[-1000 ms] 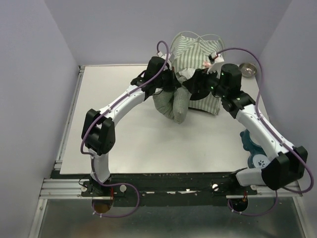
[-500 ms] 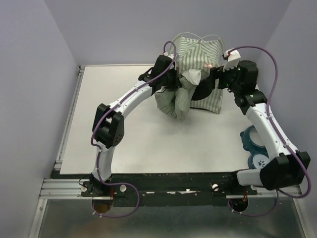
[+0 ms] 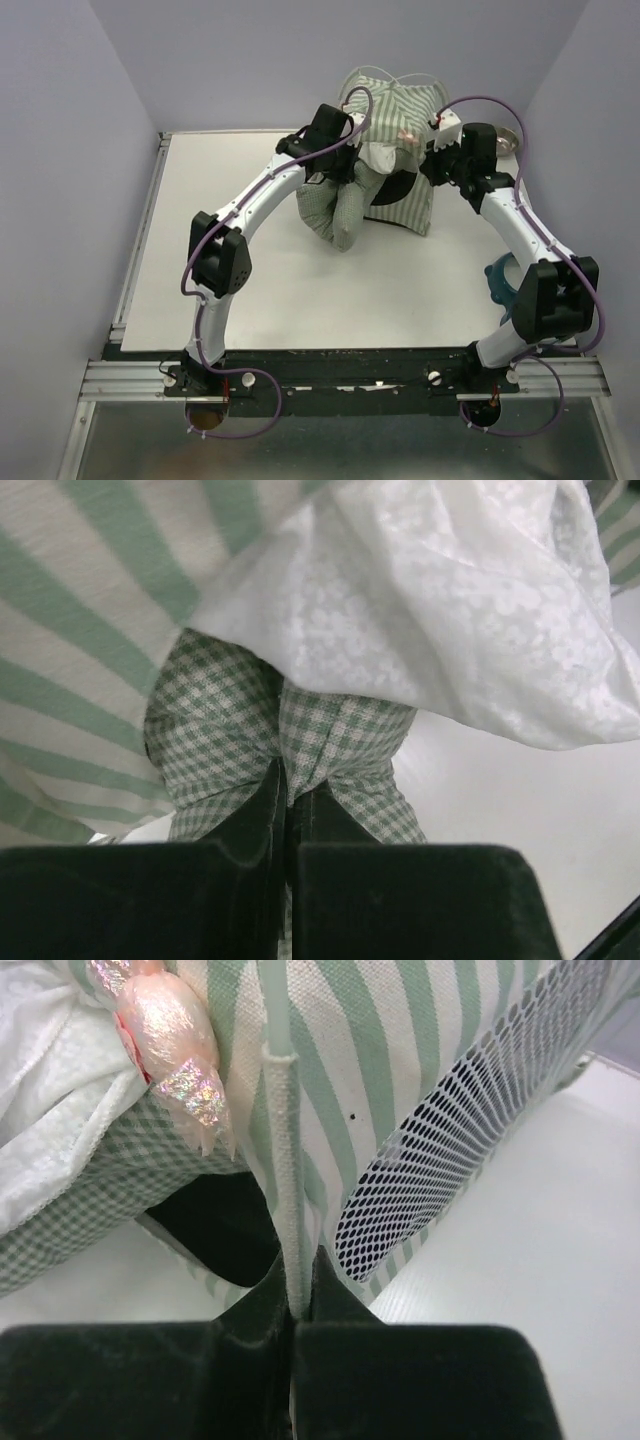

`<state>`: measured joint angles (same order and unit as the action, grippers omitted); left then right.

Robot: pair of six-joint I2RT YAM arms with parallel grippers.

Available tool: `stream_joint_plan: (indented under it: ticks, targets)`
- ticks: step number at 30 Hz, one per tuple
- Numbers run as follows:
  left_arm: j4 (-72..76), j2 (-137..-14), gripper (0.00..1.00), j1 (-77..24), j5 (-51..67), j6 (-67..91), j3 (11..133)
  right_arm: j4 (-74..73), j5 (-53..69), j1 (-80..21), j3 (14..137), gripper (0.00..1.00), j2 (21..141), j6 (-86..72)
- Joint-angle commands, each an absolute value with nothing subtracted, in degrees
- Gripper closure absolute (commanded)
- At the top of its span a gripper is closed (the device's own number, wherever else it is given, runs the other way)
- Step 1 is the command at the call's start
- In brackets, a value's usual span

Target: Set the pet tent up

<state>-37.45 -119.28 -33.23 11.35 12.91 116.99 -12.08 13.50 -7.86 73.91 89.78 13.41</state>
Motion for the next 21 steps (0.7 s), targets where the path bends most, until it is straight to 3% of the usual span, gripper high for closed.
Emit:
stream_joint_plan:
  ticks: [1, 5, 10, 17, 21]
  targets:
    - [-47.6, -119.6, 1.0, -34.3, 11.0, -5.4, 124.0, -10.1, 23.0, -7.6, 74.7, 0.99, 86.7, 9.5]
    - [-42.6, -117.6, 1.0, -34.5, 11.7, -4.6, 122.2, -12.6, 30.1, -7.6, 73.7, 0.99, 84.2, 3.2]
    - [-40.4, -122.9, 1.0, -37.4, 6.7, -0.8, 131.9, -15.2, 35.4, -7.8, 71.5, 0.99, 82.0, -3.7]
    - [-22.1, -121.3, 1.0, -37.5, 3.5, 12.3, 126.8, -18.5, 39.4, -10.3, 66.4, 0.99, 79.1, -4.8]
    - [2.0, -116.4, 1.0, -37.3, 5.2, 16.2, 108.3, -18.2, 40.8, -10.5, 66.3, 0.99, 79.4, -6.3]
